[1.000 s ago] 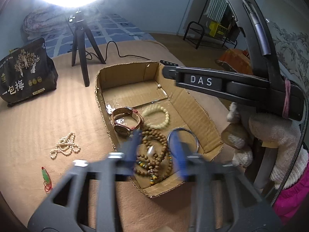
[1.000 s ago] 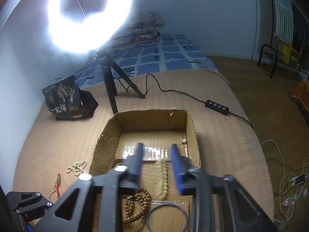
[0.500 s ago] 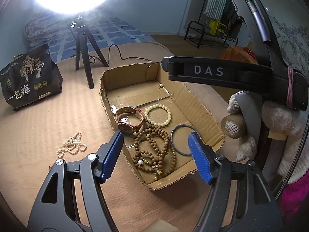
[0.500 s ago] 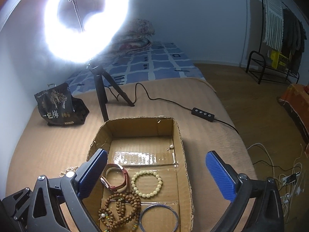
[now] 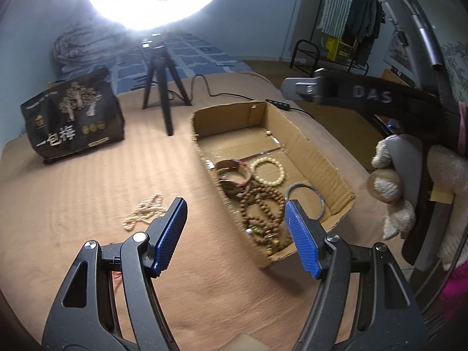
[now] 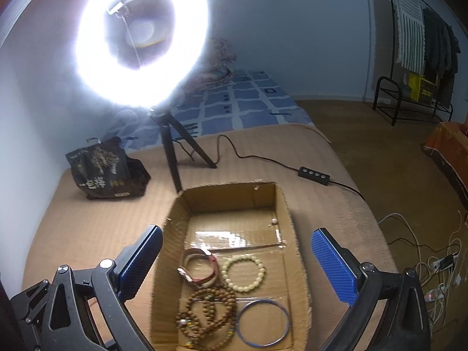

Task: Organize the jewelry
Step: 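Move the left tool to the green jade pendant while the right tool approaches the pearl necklace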

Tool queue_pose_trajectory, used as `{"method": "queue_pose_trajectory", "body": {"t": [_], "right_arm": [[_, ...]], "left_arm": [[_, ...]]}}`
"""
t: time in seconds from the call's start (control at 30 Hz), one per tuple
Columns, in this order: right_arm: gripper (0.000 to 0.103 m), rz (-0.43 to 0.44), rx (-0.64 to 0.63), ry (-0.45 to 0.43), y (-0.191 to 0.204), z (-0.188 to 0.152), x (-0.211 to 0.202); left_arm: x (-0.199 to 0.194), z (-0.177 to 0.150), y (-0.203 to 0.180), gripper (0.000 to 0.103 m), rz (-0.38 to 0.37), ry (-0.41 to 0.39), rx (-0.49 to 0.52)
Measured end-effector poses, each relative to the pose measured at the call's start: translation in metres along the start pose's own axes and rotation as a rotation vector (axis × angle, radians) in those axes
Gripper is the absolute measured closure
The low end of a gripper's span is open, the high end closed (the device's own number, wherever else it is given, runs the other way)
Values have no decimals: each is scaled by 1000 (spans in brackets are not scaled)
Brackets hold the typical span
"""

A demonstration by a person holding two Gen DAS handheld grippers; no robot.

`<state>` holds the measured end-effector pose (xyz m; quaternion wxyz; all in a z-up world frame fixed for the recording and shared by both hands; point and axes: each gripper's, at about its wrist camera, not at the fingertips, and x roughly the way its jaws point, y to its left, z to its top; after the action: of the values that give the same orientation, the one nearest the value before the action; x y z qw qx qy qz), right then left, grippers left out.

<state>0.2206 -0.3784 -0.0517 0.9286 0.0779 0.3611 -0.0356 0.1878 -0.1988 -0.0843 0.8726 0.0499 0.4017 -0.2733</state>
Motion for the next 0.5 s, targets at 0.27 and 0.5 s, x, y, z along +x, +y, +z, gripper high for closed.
{"method": "queue_pose_trajectory", "body": {"t": [0.27,0.5], "right_arm": [[0,80,-17,-17,37,-1,-11],[8,175,-44,18,78,-4,-2]], "left_arm": [[-17,-13,40,32,57,-6,-42],[-18,-30,81,32,103,26,-106]]}}
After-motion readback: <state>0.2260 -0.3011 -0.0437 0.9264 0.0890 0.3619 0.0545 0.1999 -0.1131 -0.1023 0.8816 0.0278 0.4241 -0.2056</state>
